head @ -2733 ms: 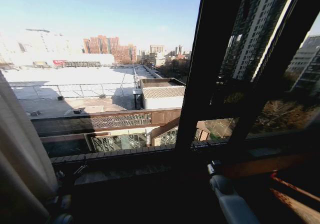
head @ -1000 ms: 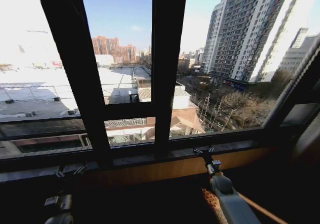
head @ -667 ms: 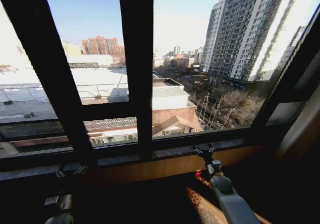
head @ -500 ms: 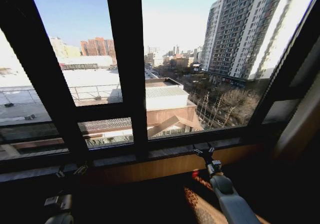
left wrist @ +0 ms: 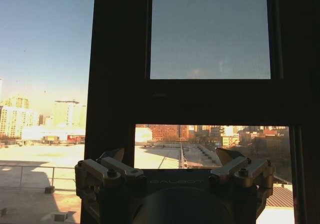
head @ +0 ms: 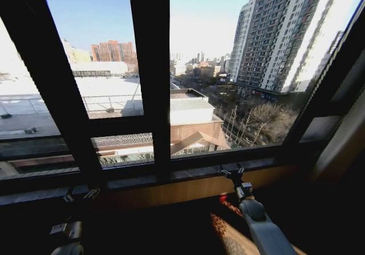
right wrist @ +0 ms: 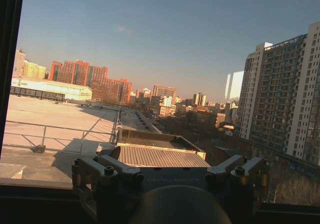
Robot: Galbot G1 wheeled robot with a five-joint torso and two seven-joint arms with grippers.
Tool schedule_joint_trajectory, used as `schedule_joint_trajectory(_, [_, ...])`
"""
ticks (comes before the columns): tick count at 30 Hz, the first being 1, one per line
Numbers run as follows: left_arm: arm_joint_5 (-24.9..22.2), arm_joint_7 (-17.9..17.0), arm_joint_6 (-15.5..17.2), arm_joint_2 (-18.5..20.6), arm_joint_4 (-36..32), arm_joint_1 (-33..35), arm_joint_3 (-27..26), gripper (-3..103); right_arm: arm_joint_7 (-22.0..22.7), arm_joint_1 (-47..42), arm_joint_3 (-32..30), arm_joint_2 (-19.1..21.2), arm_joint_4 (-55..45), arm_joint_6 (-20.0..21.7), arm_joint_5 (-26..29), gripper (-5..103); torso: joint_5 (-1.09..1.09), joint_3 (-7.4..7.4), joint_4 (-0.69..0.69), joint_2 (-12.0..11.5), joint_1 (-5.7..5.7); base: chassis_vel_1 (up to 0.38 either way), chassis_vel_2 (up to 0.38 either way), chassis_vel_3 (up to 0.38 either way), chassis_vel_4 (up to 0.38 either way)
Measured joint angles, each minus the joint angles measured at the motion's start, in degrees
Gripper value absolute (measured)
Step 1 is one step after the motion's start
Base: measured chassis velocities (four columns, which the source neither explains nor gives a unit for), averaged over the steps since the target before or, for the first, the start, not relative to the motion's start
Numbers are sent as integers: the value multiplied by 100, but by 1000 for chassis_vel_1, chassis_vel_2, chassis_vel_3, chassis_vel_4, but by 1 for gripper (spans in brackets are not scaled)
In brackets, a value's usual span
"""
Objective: Open the curtains by pulling them apart, changing their state from closed to fully open.
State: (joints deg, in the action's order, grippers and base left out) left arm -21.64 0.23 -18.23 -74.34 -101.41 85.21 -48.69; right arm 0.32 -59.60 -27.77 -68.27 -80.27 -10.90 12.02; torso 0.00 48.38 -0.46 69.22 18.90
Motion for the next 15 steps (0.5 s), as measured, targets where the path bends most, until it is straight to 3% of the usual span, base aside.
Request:
schedule_joint_trajectory(6, [0,-1,0,0,0,0,1,100,0,0,0,0,0,0,0,100,0,0,0,0,0,56,-208,-53,214])
schedule_joint_trajectory(15, [0,2,0,-1,0,0,2,100,0,0,-1,1,0,0,0,100,1,-1,0,0,-2,135,-338,-134,353])
